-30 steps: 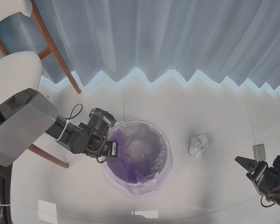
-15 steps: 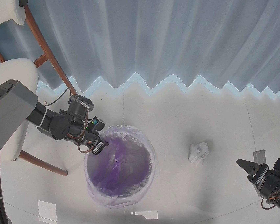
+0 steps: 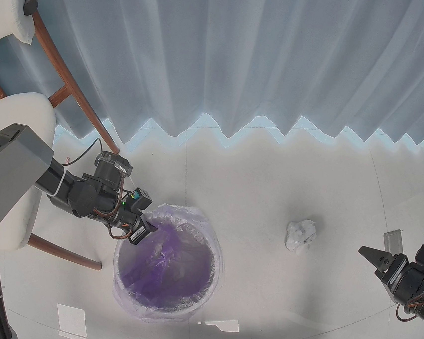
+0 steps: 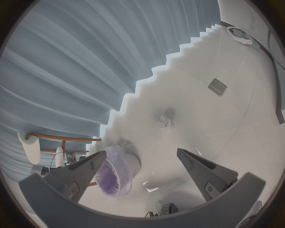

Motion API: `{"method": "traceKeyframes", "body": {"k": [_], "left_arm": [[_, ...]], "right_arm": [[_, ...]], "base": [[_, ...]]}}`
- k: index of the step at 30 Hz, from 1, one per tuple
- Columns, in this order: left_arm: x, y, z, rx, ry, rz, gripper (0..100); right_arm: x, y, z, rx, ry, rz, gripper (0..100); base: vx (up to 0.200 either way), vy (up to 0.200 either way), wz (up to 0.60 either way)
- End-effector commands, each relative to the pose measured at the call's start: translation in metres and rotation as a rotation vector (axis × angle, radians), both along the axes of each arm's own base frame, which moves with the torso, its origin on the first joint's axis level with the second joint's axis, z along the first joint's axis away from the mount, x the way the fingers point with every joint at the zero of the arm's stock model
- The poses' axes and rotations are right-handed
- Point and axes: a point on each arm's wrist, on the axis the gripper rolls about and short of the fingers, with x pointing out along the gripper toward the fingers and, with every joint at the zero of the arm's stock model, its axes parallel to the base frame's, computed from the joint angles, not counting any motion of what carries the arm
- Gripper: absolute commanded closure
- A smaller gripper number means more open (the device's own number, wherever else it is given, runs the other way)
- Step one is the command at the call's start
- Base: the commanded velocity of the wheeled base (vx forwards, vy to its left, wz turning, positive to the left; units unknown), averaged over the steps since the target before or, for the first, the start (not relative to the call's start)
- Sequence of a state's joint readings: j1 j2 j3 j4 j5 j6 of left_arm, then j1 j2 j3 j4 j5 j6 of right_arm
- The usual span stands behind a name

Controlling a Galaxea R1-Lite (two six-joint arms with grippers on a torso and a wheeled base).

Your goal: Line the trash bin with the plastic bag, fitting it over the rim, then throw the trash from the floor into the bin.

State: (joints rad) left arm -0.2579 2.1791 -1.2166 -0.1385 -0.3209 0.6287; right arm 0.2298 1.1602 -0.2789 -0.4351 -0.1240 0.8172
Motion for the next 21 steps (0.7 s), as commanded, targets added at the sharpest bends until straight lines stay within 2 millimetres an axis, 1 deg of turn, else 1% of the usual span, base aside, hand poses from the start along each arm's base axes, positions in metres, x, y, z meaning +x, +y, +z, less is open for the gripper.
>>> {"method": "traceKeyframes", "body": {"k": [1,5,6,7,10,14,16,18,21], "left_arm": [[-0.003,0.001,-0.005,0.006,0.019,-0.001,100],[-0.001,0.002,-0.009,0.0,0.015,0.005,100],[0.001,0.002,-0.011,-0.003,0.01,0.009,0],[0.004,0.005,-0.014,-0.006,0.002,0.016,0],[0.008,0.007,-0.014,-0.018,-0.038,0.025,0],[0.014,0.012,-0.007,-0.051,-0.102,0.055,0],[0.013,0.013,-0.001,-0.074,-0.107,0.076,0],[0.005,0.014,0.012,-0.103,-0.111,0.098,0],[-0.019,0.017,0.036,-0.148,-0.11,0.129,0]], "right_arm": [[0.0,0.0,0.0,-0.001,-0.001,0.001,0],[-0.001,0.0,0.0,0.001,-0.003,0.0,0],[-0.001,0.0,0.0,0.001,-0.001,0.0,0],[-0.001,0.0,0.0,0.001,-0.001,0.0,0],[-0.001,0.0,0.0,0.001,-0.003,0.0,0],[-0.003,-0.001,-0.001,0.0,0.003,0.0,0],[-0.003,-0.001,-0.001,0.0,0.003,0.0,0],[-0.003,-0.001,-0.001,0.0,0.003,0.0,0],[-0.004,-0.001,-0.001,0.0,0.002,0.0,0]], "base": [[0.0,0.0,0.0],[0.0,0.0,0.0],[0.0,0.0,0.0],[0.0,0.0,0.0],[0.0,0.0,0.0],[0.0,0.0,0.0],[0.0,0.0,0.0],[0.0,0.0,0.0],[0.0,0.0,0.0]]}}
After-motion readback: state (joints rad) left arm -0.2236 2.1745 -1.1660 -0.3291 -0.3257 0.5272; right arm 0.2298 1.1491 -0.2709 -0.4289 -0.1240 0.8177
